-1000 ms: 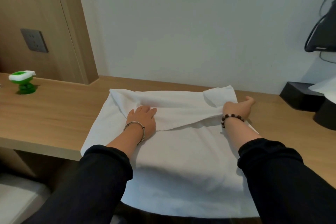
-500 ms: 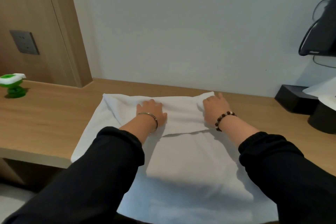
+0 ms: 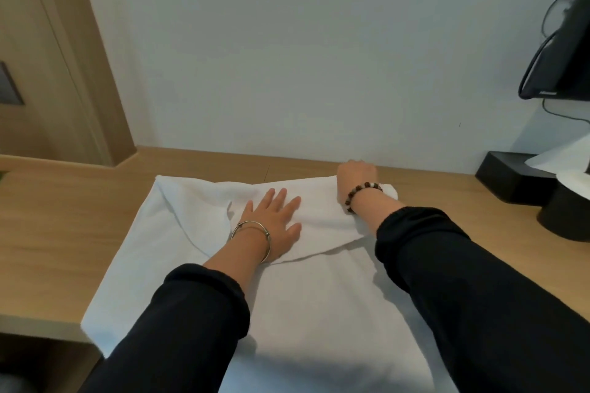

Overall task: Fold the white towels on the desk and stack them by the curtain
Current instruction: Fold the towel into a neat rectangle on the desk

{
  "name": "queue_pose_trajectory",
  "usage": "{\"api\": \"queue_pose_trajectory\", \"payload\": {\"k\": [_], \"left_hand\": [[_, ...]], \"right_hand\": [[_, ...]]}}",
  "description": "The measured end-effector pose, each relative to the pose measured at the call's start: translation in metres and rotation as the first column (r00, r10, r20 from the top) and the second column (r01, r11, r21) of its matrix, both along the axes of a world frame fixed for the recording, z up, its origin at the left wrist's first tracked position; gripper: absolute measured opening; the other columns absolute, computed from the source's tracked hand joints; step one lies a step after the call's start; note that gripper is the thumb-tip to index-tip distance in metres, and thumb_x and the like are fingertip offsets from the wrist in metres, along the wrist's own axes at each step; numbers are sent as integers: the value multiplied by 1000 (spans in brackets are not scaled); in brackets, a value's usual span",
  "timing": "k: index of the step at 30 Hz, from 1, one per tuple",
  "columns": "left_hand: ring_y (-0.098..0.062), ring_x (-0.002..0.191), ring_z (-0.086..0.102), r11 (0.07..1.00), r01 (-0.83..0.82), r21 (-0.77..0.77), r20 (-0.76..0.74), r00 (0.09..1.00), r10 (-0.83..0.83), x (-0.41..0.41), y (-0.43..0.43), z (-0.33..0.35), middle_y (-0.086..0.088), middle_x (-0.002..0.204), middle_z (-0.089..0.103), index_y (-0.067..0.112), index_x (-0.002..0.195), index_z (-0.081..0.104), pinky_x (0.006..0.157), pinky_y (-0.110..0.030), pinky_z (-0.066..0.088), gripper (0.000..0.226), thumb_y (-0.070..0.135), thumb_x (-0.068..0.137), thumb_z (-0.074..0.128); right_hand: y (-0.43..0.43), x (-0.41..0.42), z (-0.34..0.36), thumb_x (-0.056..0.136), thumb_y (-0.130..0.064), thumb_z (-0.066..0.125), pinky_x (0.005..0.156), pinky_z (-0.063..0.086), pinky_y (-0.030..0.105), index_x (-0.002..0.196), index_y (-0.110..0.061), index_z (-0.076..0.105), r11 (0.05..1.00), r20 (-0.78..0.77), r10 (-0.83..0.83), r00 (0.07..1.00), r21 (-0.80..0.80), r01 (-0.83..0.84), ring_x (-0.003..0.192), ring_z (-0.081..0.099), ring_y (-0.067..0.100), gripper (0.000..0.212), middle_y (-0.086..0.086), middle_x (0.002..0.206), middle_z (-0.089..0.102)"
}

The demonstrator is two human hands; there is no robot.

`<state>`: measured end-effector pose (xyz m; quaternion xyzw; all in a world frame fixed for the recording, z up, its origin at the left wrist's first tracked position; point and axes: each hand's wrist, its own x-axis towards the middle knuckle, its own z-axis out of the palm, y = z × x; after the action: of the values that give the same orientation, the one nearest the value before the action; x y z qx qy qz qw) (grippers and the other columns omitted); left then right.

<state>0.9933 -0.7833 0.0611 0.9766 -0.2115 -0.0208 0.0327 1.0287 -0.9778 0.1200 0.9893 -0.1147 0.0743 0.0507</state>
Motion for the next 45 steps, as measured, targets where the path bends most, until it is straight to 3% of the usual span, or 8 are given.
{"api": "queue_pose_trajectory", "payload": {"k": [4,9,18,24,29,35,39,45], "left_hand": [[-14,145,-17,1000,-13,9,-13,1000,13,-1,-1,3,7,158,-16,39,149,-6,116,-48,-2,60,51,96,19],[-14,145,-16,999,-45,12,-39,998,45,-4,-1,8,6,158,-17,36,151,-6,116,-49,-2,62,53,97,19],[-14,145,-15,997,-73,5,-36,997,74,-1,-2,6,6,159,-15,34,151,-3,117,-50,-2,64,55,95,20],[-14,146,-14,999,-38,-14,-23,999,38,-2,0,5,6,159,-12,36,151,2,116,-49,-2,61,52,96,23],[-14,146,-12,998,-34,-53,-6,999,34,-1,0,4,6,160,-9,36,151,5,117,-47,0,62,50,95,26],[-13,146,-10,996,-38,-84,-11,999,37,-2,0,7,6,160,-7,35,151,8,118,-46,1,61,48,95,30],[-12,146,-9,996,-39,-85,-14,999,38,-3,0,8,7,160,-6,35,151,9,118,-45,1,60,47,96,31],[-11,146,-7,994,-42,-101,-12,999,41,-3,-1,9,8,160,-3,34,151,12,118,-44,2,60,46,96,32]], "right_hand": [[-49,1,18,98,-16,41,79,42,31,116,1,58,808,89,-322,943,545,225,109,58,32,31,15,118,61],[-83,-14,5,98,-6,36,55,41,22,89,-13,53,635,33,-489,872,699,329,70,50,17,20,2,77,51],[-132,-25,-1,81,-10,43,76,47,38,74,-4,52,524,-413,-98,905,752,400,73,50,28,13,14,74,54],[-133,-8,-4,89,-28,51,69,46,29,84,-6,62,372,-206,-119,971,898,236,73,56,23,25,11,86,65],[-125,9,-5,82,-28,71,89,52,43,102,-10,69,-215,-164,149,975,957,193,98,65,27,27,14,111,65],[-119,25,-1,70,-26,78,78,56,35,122,-4,62,-147,-136,227,964,974,172,97,65,27,59,15,120,64],[-127,24,3,91,-14,55,74,54,35,108,-5,64,-109,-55,298,953,990,91,92,64,26,21,9,101,70],[-132,11,25,80,2,57,77,55,29,102,-15,75,31,-77,630,773,997,75,97,68,18,33,3,106,72]]}}
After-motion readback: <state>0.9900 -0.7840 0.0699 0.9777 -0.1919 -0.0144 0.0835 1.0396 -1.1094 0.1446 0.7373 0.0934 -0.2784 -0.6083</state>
